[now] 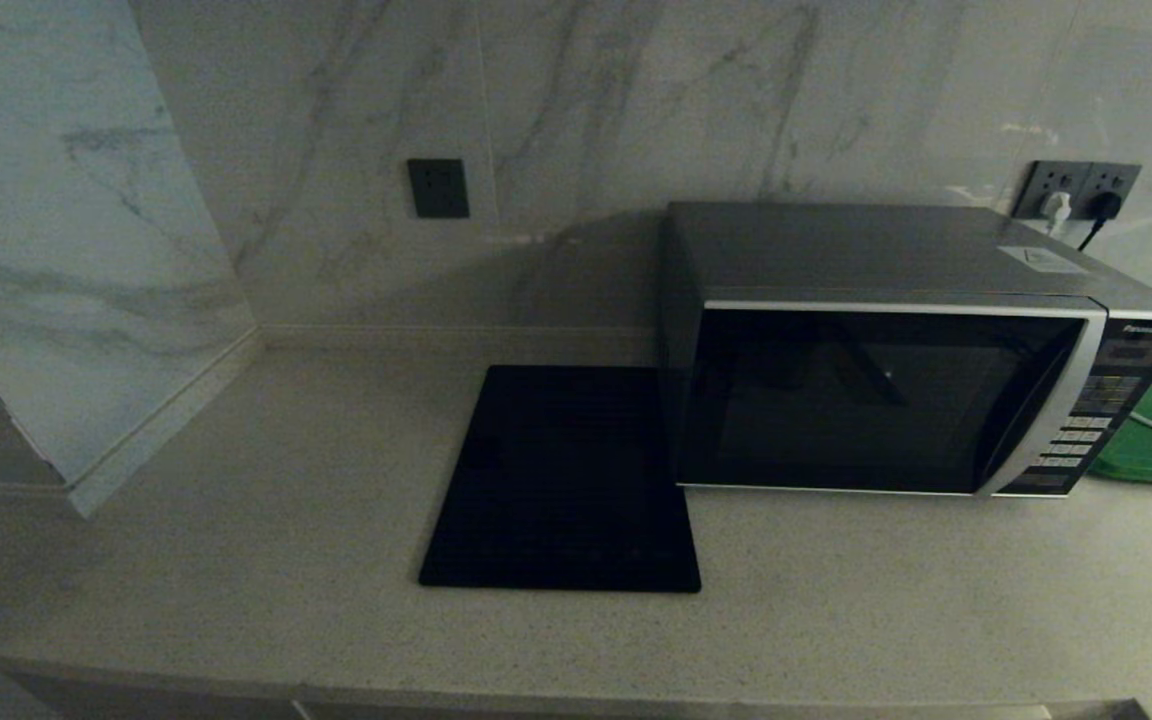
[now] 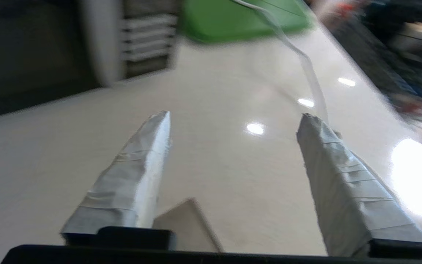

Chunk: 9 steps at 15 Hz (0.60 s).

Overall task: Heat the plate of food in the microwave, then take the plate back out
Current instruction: Open the microwave oven

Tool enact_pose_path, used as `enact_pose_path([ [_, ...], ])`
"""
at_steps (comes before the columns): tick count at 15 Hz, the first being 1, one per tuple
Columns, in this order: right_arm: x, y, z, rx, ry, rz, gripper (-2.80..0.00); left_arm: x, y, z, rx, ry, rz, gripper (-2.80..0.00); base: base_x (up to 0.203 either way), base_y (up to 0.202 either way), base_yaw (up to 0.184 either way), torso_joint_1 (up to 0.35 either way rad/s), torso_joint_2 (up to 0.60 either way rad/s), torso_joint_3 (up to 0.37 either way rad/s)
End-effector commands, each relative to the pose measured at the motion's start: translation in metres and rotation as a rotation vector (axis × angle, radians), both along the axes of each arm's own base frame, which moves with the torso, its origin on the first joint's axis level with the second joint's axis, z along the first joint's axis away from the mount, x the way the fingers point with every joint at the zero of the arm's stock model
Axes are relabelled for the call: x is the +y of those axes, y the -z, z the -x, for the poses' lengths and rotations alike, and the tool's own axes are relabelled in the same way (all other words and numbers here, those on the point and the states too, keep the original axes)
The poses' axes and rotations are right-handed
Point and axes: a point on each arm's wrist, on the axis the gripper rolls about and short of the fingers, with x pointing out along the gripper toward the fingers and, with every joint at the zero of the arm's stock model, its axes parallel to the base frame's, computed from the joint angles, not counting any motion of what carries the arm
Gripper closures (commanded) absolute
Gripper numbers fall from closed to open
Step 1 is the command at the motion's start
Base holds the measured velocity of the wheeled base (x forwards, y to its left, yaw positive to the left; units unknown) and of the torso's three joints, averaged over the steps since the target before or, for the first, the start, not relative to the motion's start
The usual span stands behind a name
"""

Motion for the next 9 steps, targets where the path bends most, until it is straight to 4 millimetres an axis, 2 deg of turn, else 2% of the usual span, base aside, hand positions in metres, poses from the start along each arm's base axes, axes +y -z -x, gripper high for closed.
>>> enact_pose_path([
  [1,0.001,0.012,-0.025,0.078,0.107,0.068,-2.8,0.0,0.0,0.0,0.001,-0.001,0.001,0.0,0.0,0.0,0.0,0.0,0.0,0.0],
  [4,0.011,0.022,-0.063,0.069,0.163,0.119,-2.8,0.0,0.0,0.0,0.0,-0.001,0.001,0.0,0.0,0.0,0.0,0.0,0.0,0.0],
  [7,0.033,0.035,-0.106,-0.011,0.251,0.187,-2.8,0.0,0.0,0.0,0.0,-0.001,0.001,0.0,0.0,0.0,0.0,0.0,0.0,0.0],
  [9,0.052,0.043,-0.124,-0.067,0.252,0.195,-2.8,0.0,0.0,0.0,0.001,-0.001,0.001,0.0,0.0,0.0,0.0,0.0,0.0,0.0],
])
